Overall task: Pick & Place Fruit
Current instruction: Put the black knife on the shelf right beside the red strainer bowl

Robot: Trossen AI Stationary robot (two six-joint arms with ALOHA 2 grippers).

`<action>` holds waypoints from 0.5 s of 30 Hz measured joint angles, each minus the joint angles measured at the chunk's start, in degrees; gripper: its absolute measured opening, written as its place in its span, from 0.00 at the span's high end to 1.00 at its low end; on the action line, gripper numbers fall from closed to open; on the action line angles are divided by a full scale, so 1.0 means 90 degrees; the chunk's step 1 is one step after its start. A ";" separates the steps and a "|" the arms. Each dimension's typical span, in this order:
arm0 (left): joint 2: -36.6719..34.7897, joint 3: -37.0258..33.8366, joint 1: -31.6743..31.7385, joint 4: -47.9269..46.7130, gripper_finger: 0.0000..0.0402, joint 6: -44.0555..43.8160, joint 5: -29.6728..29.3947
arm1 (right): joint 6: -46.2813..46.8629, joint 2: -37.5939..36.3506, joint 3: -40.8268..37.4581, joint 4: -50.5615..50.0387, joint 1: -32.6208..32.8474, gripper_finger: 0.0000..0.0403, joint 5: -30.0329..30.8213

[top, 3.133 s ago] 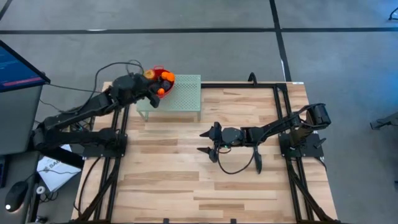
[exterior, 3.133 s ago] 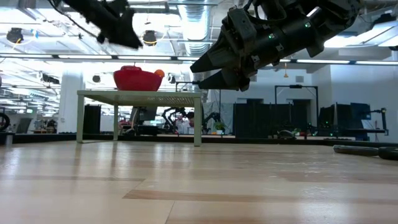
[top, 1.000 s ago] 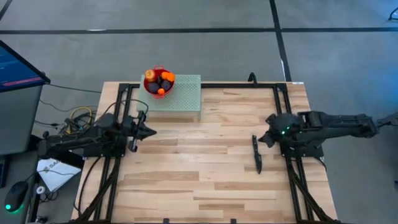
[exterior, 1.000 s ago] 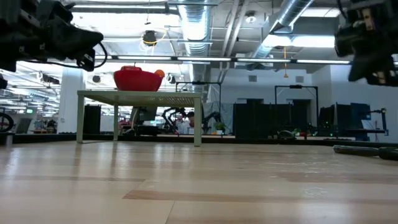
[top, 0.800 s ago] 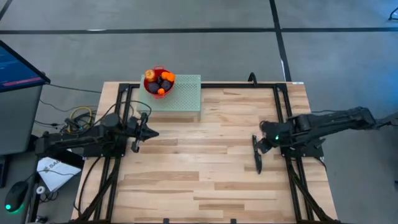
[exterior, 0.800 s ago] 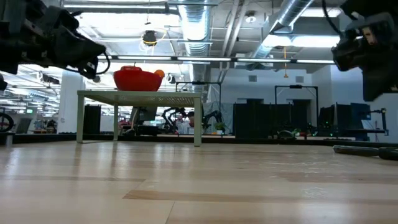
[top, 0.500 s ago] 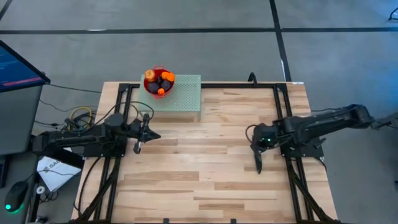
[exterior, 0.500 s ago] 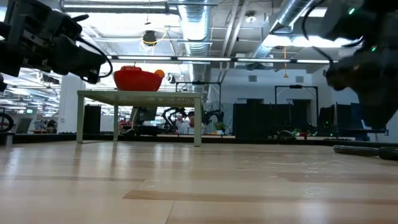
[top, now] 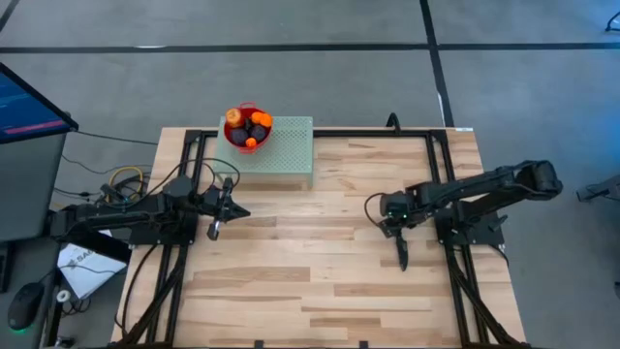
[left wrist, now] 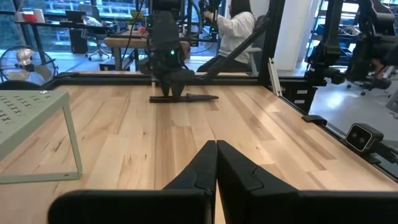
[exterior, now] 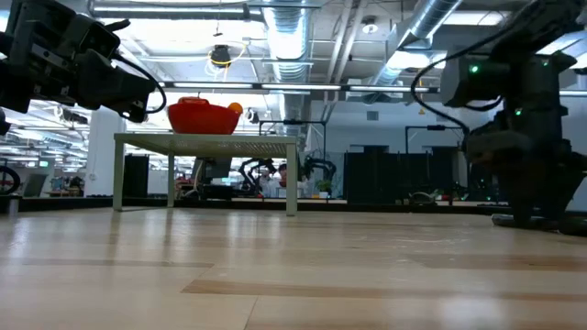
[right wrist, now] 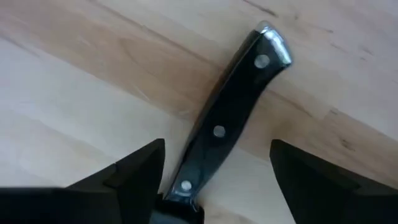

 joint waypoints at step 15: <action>0.0000 0.0000 0.0000 0.0032 1.00 -0.0008 -0.0006 | -0.0022 0.0384 0.0002 0.0095 0.0138 0.79 0.0038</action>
